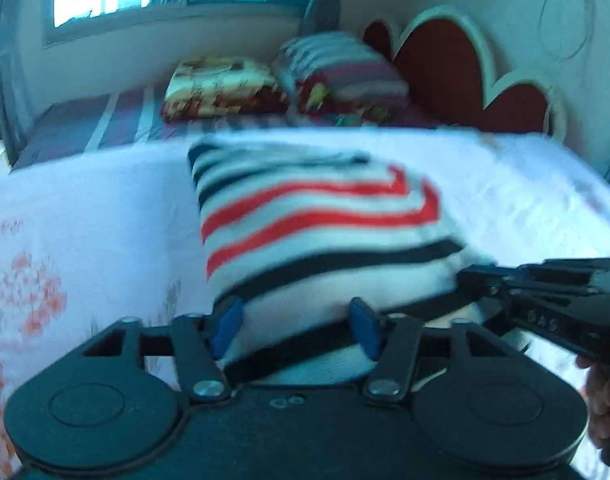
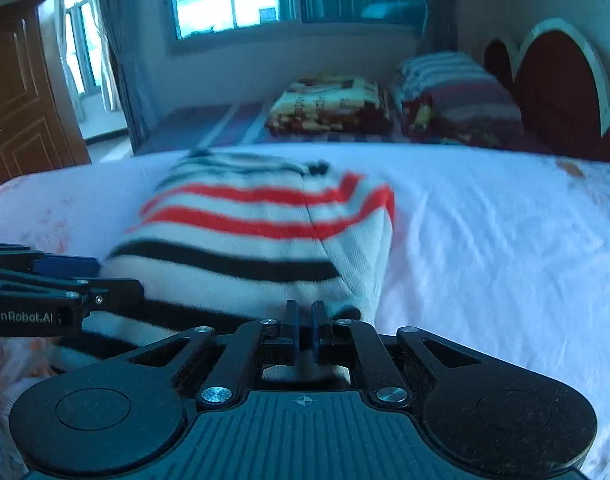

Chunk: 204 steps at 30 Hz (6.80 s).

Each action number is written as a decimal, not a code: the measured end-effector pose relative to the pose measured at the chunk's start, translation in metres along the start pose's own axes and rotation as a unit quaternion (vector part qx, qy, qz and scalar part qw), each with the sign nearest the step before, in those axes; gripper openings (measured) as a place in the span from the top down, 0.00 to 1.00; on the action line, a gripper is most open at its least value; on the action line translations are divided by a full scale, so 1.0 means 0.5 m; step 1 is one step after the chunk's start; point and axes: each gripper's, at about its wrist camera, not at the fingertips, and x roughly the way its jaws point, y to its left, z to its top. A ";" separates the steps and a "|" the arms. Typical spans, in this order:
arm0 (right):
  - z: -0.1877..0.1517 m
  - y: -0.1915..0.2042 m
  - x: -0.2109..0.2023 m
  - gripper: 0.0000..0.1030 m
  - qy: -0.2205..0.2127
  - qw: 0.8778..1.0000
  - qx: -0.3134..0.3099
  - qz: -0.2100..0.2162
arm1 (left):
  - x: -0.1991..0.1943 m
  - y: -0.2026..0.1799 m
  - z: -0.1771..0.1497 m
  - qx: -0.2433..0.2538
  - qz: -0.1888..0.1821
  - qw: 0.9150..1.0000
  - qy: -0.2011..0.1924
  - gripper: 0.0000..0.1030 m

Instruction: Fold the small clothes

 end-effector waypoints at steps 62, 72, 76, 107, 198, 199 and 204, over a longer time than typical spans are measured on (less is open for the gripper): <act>0.050 -0.188 0.119 0.52 0.082 0.968 0.141 0.191 | 0.156 0.150 0.015 -0.146 -0.172 0.969 0.096 0.27; 0.077 -0.040 0.048 0.66 0.033 0.993 0.015 0.112 | 0.075 0.096 0.032 -0.083 -0.135 0.987 0.029 0.47; 0.092 0.052 0.005 0.67 0.009 0.992 -0.022 0.120 | 0.008 0.114 0.039 -0.072 -0.130 0.989 0.009 0.47; -0.008 0.495 0.234 0.45 0.108 0.966 0.039 0.233 | -0.224 0.496 -0.190 -0.190 0.021 0.982 0.005 0.17; -0.276 0.546 -0.667 0.00 -0.078 0.992 -0.059 0.079 | -0.875 0.037 -0.410 -0.063 0.182 0.970 -0.146 0.01; -0.275 0.541 -0.670 0.00 -0.081 0.992 -0.057 0.079 | -0.876 0.034 -0.409 -0.062 0.180 0.971 -0.147 0.01; -0.274 0.526 -0.686 0.00 -0.089 0.992 -0.048 0.076 | -0.882 0.019 -0.408 -0.053 0.177 0.971 -0.150 0.01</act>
